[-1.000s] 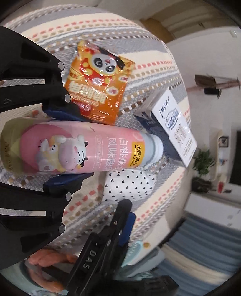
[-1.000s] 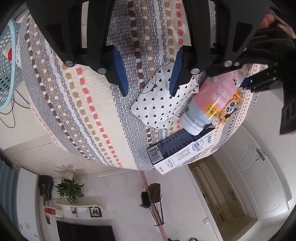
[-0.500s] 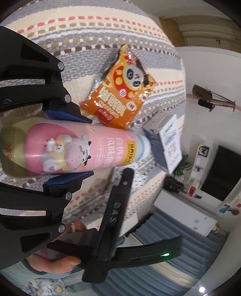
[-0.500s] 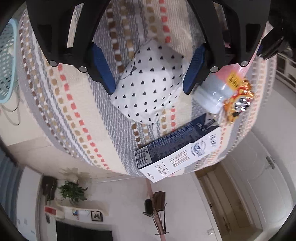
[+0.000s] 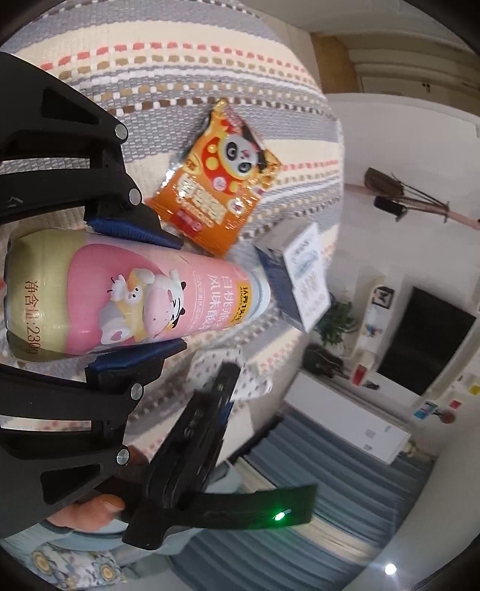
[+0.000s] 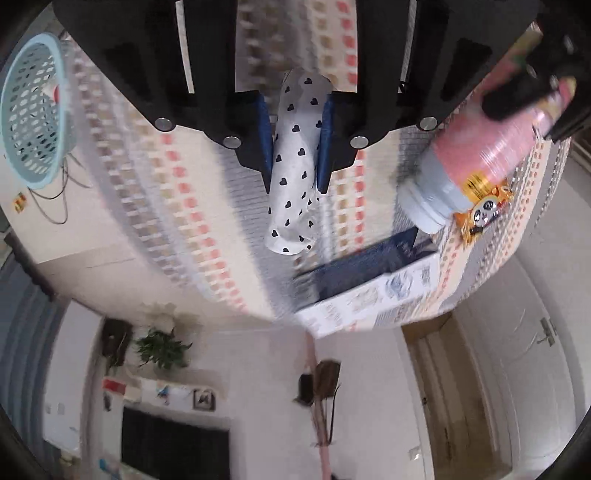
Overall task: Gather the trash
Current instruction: 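Carry the bottle and polka-dot packet to the wastebasket and release both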
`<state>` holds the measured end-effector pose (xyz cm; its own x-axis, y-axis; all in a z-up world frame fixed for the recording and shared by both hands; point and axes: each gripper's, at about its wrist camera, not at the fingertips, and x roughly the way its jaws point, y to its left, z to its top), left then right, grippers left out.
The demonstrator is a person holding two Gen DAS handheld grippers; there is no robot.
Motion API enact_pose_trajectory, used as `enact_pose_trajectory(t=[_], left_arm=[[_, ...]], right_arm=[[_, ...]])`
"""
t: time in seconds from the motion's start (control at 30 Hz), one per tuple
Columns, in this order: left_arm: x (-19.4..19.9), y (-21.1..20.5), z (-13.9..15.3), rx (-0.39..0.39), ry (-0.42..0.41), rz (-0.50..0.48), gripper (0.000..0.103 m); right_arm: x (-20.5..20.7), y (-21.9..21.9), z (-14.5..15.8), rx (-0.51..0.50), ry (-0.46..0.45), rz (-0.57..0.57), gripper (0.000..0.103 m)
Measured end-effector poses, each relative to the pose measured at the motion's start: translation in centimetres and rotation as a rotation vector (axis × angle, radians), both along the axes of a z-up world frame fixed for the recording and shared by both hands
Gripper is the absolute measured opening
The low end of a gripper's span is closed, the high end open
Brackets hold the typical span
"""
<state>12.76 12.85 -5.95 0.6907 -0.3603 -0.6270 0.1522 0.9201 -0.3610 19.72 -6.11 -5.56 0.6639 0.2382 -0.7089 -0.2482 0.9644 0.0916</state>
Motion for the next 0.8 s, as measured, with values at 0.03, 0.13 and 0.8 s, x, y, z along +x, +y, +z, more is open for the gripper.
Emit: enact_pose_trajectory(t=[0.03,0.13,0.8], left_arm=[[-0.1,-0.2,0.2,0.000,-0.001,-0.001,0.047],[-0.5,-0.6,0.6,-0.003,-0.016,0.000,0.047],[-0.4,-16.2,8.7,0.019,-0.220,-0.238,0.047]], right_arm=[[-0.3,-0.7,0.4,0.008,-0.011,-0.007,0.019],[-1.0,-2.9,1.8,0.023,-0.047,-0.042,0.019],[-6.0,-18.4,6.5,0.092,-0.200,-0.255,0.019]])
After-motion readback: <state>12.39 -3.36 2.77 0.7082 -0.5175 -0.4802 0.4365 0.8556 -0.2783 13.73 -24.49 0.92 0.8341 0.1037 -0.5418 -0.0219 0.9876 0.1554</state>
